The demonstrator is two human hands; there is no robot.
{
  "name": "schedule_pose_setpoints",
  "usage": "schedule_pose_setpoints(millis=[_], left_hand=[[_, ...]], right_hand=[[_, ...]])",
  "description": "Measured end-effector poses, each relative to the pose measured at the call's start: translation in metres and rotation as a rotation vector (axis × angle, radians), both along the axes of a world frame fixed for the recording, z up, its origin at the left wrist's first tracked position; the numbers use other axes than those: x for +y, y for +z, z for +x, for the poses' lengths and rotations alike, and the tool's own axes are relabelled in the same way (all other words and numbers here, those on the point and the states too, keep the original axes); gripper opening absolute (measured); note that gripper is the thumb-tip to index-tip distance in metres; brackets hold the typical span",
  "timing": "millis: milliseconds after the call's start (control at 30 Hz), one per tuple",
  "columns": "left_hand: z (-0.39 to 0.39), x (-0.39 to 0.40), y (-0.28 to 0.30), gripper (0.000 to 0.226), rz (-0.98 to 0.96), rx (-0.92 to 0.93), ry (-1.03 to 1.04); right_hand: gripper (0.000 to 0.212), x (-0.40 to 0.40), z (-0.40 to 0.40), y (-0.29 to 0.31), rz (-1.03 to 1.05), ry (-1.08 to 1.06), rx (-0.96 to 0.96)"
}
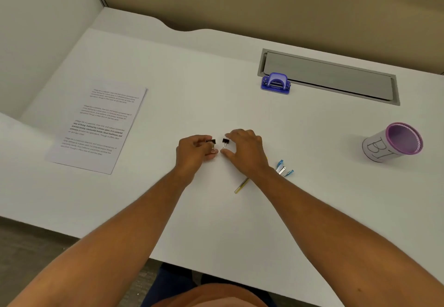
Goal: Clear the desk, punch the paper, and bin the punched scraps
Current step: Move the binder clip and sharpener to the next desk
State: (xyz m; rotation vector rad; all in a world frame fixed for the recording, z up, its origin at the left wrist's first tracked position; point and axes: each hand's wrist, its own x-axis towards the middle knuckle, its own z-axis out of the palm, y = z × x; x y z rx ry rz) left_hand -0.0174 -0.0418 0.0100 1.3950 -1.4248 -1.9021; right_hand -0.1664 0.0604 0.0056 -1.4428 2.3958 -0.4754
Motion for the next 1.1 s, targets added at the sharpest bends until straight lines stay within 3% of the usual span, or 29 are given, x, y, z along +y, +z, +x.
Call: schedule_pose_setpoints(millis=[267,433,600,733,933,1033,1100], left_hand=[[0.005,0.001,-0.01,0.018,0.149,0.011,0.041],[-0.002,0.007,-0.008,0.019,0.152,-0.007,0.005],[-0.006,0.014,0.003,0.03,0.215,0.095,-0.108],[-0.006,0.021,0.008,0.04,0.232,0.156,-0.174],[-0.004,0.03,0.009,0.042,0.086,0.086,-0.095],[-0.003,0.031,0.009,0.039,0.061,0.033,-0.045],[-0.001,0.031,0.009,0.038,0.033,-0.007,-0.046]], right_hand=[[0.021,-0.004,-0.002,-0.008,-0.085,0.089,-0.055],[0.018,0.007,0.005,-0.004,-0.21,-0.04,-0.149],[0.015,0.009,0.015,0.007,-0.385,-0.272,-0.436],[0.013,0.011,0.014,0.009,-0.38,-0.376,-0.525],[0.014,0.017,0.01,0.016,-0.35,-0.414,-0.625],[0.007,0.028,0.001,0.02,-0.364,-0.409,-0.588],[0.002,0.04,-0.008,0.02,-0.309,-0.354,-0.419]])
